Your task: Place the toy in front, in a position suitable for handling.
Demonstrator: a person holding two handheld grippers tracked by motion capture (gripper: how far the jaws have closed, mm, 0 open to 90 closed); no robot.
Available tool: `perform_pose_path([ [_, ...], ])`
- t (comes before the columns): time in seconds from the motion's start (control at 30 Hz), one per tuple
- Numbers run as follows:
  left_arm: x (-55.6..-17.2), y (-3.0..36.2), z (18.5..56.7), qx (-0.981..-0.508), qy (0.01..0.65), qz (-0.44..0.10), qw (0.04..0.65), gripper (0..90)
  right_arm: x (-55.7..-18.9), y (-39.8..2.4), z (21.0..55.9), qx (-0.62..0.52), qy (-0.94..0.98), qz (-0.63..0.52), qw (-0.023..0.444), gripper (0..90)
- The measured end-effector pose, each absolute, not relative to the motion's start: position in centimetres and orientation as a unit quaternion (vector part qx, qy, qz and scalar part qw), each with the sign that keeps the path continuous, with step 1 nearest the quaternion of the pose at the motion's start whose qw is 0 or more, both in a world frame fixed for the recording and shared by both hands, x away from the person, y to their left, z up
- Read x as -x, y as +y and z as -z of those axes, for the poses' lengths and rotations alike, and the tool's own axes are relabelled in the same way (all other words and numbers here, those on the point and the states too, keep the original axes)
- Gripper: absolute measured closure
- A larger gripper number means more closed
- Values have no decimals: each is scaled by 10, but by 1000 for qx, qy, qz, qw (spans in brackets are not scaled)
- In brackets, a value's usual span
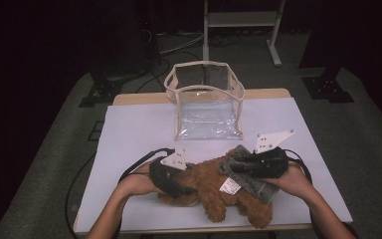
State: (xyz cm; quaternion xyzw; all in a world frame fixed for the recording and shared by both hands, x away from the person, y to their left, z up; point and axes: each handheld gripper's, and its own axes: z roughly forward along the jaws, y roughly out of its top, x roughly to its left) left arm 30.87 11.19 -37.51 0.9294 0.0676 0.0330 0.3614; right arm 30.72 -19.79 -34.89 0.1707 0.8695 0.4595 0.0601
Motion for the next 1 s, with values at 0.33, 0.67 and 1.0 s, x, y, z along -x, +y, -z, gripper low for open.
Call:
perform_pose_path([
  [0.33, -303, 115, 376, -928, 67, -33, 365, 295, -306, -202, 350, -176, 868, -460, 62, 741],
  [0.67, -308, 116, 370, -927, 61, -24, 370, 280, -303, -202, 359, -170, 869, -463, 47, 742],
  [1.0, -327, 82, 357, -927, 30, 3, 374, 199, -301, -202, 364, -166, 868, -466, 44, 743],
])
